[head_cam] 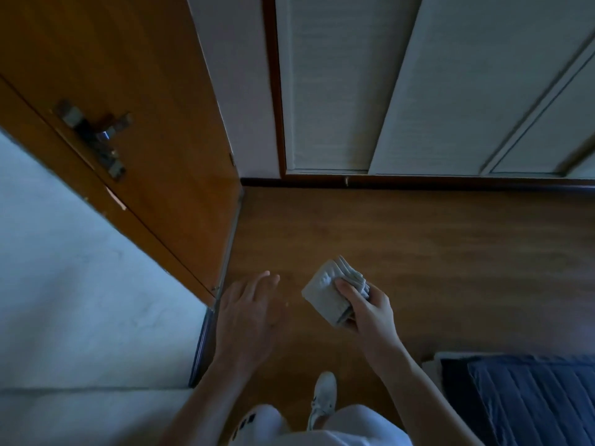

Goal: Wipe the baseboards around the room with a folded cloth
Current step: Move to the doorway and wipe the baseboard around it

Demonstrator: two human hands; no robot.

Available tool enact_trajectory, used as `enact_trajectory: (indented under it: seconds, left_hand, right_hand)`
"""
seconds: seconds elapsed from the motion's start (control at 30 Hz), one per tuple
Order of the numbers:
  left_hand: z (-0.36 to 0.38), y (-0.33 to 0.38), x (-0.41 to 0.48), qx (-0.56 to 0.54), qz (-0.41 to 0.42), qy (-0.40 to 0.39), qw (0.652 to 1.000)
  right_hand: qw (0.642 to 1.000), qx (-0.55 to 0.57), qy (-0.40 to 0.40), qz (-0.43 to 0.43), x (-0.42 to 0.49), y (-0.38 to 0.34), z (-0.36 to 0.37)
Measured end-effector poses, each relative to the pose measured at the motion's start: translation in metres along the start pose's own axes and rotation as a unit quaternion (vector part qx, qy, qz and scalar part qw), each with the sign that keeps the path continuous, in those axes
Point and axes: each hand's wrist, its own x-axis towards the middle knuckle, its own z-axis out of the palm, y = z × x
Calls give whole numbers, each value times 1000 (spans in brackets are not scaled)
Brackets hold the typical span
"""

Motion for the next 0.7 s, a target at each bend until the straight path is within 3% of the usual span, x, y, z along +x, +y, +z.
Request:
enact_trajectory:
  seconds: [0.37,0.7]
  left_hand:
    - [15,-7,89,21,-65,-2,998]
    - [28,-72,163,39,-151,56,986]
  right_hand:
    - [997,-51,-47,33,117,-44,22]
    - [981,-133,-131,61,214,-58,122]
